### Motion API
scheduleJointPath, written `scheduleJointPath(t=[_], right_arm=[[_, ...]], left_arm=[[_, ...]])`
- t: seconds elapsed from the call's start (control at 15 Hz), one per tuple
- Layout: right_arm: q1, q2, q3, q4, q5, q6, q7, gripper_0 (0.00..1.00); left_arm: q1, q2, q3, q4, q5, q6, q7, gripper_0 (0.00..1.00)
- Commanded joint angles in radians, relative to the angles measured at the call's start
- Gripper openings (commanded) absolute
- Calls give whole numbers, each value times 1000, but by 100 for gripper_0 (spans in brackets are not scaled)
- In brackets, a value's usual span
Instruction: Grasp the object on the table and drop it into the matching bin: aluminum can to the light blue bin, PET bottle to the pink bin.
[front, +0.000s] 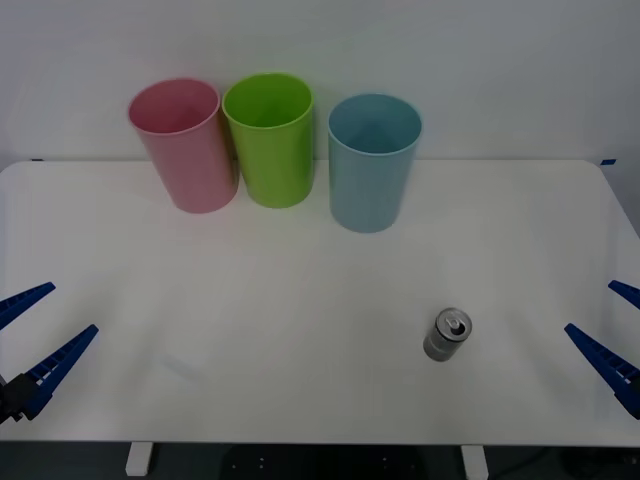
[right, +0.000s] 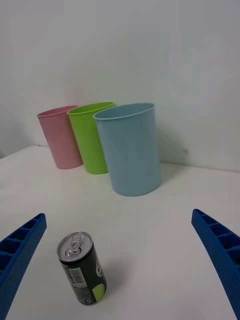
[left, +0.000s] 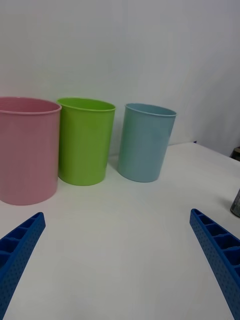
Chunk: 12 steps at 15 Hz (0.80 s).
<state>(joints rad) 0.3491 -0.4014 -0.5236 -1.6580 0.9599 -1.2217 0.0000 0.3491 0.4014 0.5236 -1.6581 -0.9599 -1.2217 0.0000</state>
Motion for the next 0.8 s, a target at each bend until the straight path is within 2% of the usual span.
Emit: scheduleJointPath(t=[0.07,0.2,0.8], right_arm=[[0,0,0,0,0,0,0,100],[5,13,-9,14,3,4,-2,100],[64,-40,31,12,3,14,14,100]], left_arm=[[0,0,0,0,0,0,0,100],[0,0,0,0,0,0,0,100],[0,0,0,0,0,0,0,100]])
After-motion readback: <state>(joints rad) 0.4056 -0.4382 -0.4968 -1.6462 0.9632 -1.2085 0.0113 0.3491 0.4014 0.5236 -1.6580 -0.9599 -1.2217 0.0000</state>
